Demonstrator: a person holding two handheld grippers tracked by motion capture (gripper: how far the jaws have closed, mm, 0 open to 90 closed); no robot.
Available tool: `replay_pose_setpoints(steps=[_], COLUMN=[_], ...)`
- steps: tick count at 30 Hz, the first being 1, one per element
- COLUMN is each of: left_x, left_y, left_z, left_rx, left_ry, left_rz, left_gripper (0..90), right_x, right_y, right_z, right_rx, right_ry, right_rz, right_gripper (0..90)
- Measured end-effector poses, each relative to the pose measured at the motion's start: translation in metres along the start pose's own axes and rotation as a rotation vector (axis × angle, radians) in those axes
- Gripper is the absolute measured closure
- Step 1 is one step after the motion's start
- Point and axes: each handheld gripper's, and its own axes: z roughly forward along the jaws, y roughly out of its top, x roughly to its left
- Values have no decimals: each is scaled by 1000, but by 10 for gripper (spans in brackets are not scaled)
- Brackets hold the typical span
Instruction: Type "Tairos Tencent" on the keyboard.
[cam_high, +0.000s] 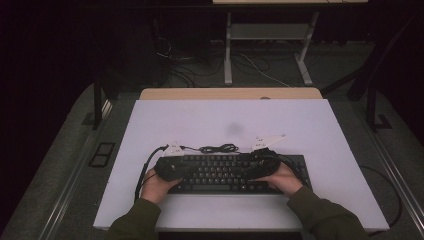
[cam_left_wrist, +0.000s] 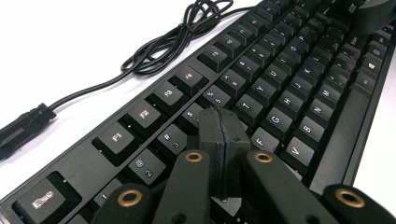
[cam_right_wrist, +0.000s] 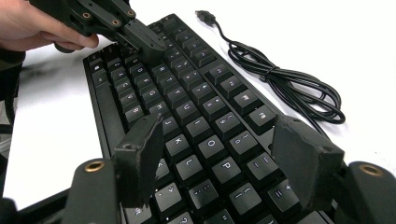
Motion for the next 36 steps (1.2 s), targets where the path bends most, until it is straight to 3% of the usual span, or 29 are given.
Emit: replay_pose_setpoints(steps=[11, 24, 36], left_x=[0, -6, -8], left_y=[1, -1, 0], left_z=[-6, -11, -13], left_rx=[-26, -28, -31], left_ry=[-7, -8, 0], left_rz=[-10, -10, -1], left_gripper=[817, 523, 363], right_x=[-2, 4, 10], right_y=[1, 6, 18], right_z=[-1, 2, 13], right_rx=[-16, -17, -27], right_ry=[3, 14, 32], right_rz=[12, 6, -6], right_gripper=[341, 344, 386])
